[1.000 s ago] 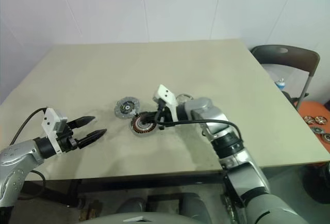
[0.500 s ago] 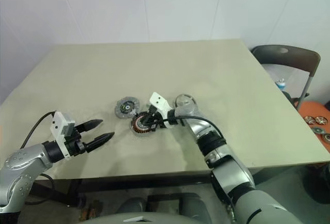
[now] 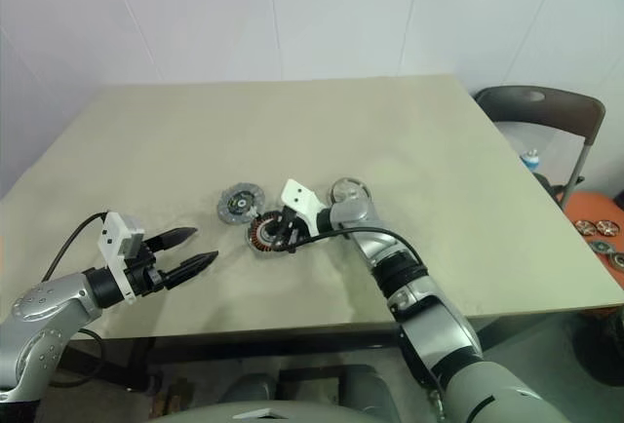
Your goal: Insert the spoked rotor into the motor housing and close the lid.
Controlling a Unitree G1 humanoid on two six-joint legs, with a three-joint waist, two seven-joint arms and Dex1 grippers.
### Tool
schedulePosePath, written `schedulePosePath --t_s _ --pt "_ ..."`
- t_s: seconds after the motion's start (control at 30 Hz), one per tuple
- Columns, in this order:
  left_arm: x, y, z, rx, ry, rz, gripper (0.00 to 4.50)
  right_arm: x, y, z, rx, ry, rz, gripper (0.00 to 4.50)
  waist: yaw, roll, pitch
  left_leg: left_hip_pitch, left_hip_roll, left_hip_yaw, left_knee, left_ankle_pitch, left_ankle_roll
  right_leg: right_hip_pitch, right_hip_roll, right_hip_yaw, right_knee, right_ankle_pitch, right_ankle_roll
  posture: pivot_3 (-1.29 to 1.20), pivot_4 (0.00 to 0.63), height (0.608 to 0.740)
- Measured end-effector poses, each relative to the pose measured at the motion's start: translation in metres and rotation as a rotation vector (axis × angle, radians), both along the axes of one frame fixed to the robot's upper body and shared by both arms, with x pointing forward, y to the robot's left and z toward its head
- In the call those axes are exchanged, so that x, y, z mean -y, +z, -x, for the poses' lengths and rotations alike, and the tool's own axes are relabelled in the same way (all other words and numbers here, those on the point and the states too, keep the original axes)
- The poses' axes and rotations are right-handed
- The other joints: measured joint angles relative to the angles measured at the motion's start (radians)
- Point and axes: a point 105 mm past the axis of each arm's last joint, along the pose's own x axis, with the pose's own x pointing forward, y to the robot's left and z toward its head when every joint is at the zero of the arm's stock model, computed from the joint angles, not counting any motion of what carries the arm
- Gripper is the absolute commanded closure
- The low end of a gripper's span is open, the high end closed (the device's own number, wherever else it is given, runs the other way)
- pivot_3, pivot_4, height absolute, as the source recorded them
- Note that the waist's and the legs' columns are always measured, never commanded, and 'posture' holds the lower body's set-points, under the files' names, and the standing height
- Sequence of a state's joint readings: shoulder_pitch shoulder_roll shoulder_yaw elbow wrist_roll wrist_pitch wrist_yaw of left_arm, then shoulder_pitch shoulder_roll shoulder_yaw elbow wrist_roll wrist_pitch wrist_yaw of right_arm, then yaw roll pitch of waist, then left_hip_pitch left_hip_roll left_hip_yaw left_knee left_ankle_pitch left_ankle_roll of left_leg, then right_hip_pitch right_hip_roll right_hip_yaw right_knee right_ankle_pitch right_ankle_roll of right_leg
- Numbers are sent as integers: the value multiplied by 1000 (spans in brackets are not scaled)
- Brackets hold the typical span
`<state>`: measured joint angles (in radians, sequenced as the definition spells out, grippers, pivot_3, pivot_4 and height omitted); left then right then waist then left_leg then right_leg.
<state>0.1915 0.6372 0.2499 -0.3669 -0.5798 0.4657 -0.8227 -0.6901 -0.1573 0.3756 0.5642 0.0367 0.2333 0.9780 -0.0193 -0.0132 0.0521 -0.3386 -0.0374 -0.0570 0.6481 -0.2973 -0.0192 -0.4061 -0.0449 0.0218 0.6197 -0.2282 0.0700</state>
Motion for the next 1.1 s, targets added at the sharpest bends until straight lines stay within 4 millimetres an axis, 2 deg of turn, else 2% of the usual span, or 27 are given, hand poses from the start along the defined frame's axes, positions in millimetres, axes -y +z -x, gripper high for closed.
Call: schedulePosePath --t_s 0.07,0.17,0.23,0.33,0.37,0.43,0.6,0.8,1.1 --pt "0 0 0 0 0 1 484 0 1 -1 -17 -17 -16 4457 0 0 0 0 0 0 0 0 0 0 0 0 0 0 0 0 0 740" --pt "1 0 0 3 0 5 484 0 7 -4 -142 -85 -115 4457 0 0 0 -1 0 0 0 0 0 -1 0 0 0 0 0 0 0 740" --pt "1 0 -1 4 0 8 484 -2 23 -5 -221 -95 -217 4457 0 1 1 -2 0 0 0 0 0 -2 0 0 0 0 0 0 0 740" --pt "1 1 -1 7 -1 9 484 -5 48 -6 -194 -56 -269 4457 0 1 1 -2 0 0 -1 0 0 -2 -1 0 0 1 3 0 0 740" --pt "2 1 -1 8 -2 9 484 -5 50 -6 -179 -44 -264 4457 0 1 0 -2 0 0 -1 0 0 -2 -1 0 -1 1 3 0 0 740" --pt "2 1 -1 8 -3 9 484 -2 41 -3 -165 -35 -212 4457 0 1 0 -2 0 0 -1 0 0 -2 -1 0 -1 1 2 0 0 740" --pt "1 1 -1 7 -1 9 484 6 0 6 -162 -44 -73 4457 0 1 1 -2 0 0 -1 0 0 -2 0 0 -1 0 0 0 0 740" --pt "1 1 -1 8 -1 8 484 2 -1 1 -94 -56 -63 4457 -2 1 0 0 0 0 0 0 0 -1 1 0 1 0 0 0 0 740" --pt "0 0 -2 3 4 11 484 4 1 0 -152 -73 -95 4457 -1 1 1 -1 0 0 0 0 0 -1 0 0 0 0 0 0 0 740"
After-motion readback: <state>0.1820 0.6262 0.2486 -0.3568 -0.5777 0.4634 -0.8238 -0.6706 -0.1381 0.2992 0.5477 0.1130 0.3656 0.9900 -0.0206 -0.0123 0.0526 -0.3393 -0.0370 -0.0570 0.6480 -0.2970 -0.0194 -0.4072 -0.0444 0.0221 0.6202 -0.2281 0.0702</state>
